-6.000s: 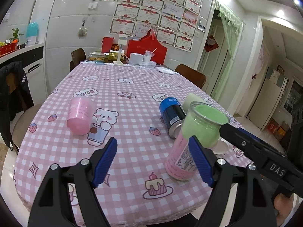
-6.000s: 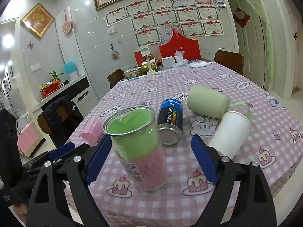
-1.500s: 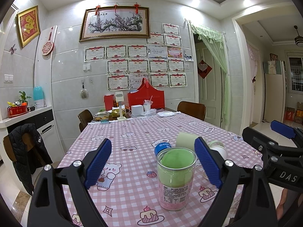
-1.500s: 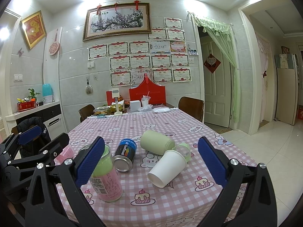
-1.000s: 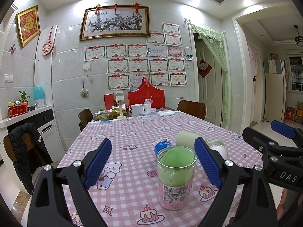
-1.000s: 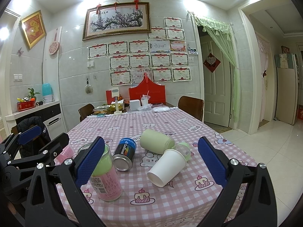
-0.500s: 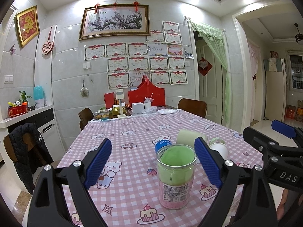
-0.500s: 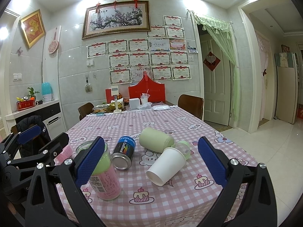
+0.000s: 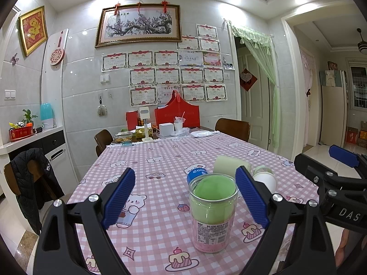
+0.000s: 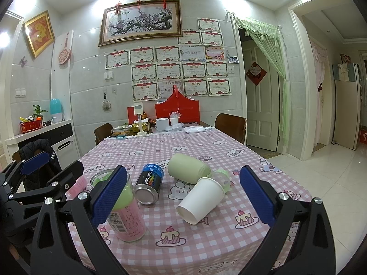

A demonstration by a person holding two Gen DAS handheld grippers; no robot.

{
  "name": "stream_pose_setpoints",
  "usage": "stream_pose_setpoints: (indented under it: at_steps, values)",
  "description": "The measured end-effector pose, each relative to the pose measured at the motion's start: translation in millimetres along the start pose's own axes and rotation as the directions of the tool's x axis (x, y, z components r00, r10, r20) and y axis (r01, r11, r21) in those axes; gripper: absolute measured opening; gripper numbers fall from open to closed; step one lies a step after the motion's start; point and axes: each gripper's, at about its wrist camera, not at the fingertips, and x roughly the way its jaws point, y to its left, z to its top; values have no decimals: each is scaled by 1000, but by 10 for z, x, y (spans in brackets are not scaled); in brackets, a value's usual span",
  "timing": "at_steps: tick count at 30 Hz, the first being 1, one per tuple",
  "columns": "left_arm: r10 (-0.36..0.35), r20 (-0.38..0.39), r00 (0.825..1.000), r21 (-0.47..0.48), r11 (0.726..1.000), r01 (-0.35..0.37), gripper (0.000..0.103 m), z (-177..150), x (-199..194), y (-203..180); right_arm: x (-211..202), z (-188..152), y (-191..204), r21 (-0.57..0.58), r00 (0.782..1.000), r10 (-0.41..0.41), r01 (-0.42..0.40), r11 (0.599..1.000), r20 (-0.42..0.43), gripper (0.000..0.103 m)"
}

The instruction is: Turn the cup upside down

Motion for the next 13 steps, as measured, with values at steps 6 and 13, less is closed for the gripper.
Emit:
stream_pose_setpoints:
  at_steps: [6,13]
  values:
    - [-4,-9,1000,-2,1000,4,88,-25,16,28,8,-6,2,-1,1000,0,0,1000,-3,95]
    - [-4,-54,999,11,1000,5,88,-102,108,35,116,-83,-12,-23,1000,-18,18,1000,-25,95]
